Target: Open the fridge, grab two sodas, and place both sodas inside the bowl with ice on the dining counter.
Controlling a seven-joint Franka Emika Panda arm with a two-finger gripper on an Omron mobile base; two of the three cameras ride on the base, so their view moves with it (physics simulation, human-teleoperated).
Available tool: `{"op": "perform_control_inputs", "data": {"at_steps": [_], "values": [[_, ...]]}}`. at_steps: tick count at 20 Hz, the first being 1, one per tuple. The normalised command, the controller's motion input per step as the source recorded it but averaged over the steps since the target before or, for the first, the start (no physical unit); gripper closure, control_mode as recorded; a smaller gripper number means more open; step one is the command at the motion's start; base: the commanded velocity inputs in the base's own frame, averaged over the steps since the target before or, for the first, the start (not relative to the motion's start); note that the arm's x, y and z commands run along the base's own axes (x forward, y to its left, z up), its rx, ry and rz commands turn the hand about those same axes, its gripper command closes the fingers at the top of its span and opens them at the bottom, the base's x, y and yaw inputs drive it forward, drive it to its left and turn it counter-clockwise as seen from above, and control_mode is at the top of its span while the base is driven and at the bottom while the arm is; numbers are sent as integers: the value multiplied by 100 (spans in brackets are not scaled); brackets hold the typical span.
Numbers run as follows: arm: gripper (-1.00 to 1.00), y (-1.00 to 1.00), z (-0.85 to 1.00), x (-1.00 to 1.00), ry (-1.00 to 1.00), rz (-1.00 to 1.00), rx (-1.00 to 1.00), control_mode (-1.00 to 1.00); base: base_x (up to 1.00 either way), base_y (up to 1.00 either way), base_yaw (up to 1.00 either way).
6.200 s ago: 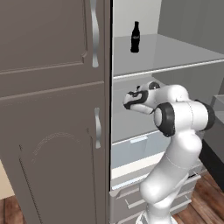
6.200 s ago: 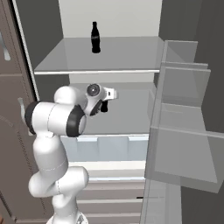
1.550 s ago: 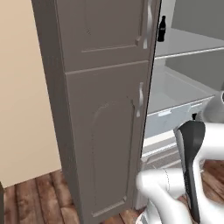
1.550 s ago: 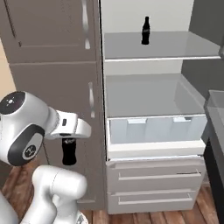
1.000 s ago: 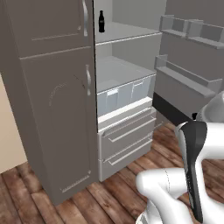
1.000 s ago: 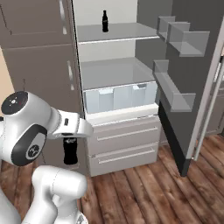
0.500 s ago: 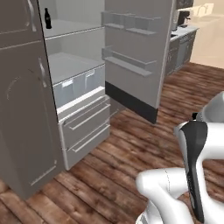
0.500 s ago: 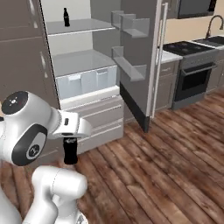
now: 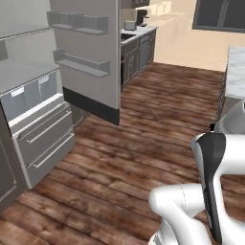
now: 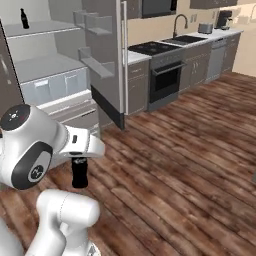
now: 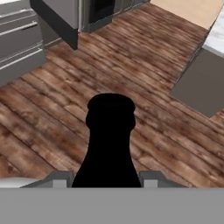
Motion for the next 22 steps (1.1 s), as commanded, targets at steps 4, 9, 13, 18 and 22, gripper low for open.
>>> {"op": "perform_control_inputs", "data": {"at_steps": [4, 9, 13, 18, 22], "values": [[100, 0, 0, 0, 0, 0, 0, 100, -5, -80, -32], [100, 0, 0, 0, 0, 0, 0, 100, 18, -96, -23], [100, 0, 0, 0, 0, 0, 0, 100, 41, -100, -11], [100, 0, 0, 0, 0, 0, 0, 100, 56, -100, -1], [100, 0, 0, 0, 0, 0, 0, 100, 56, -100, 0]]}}
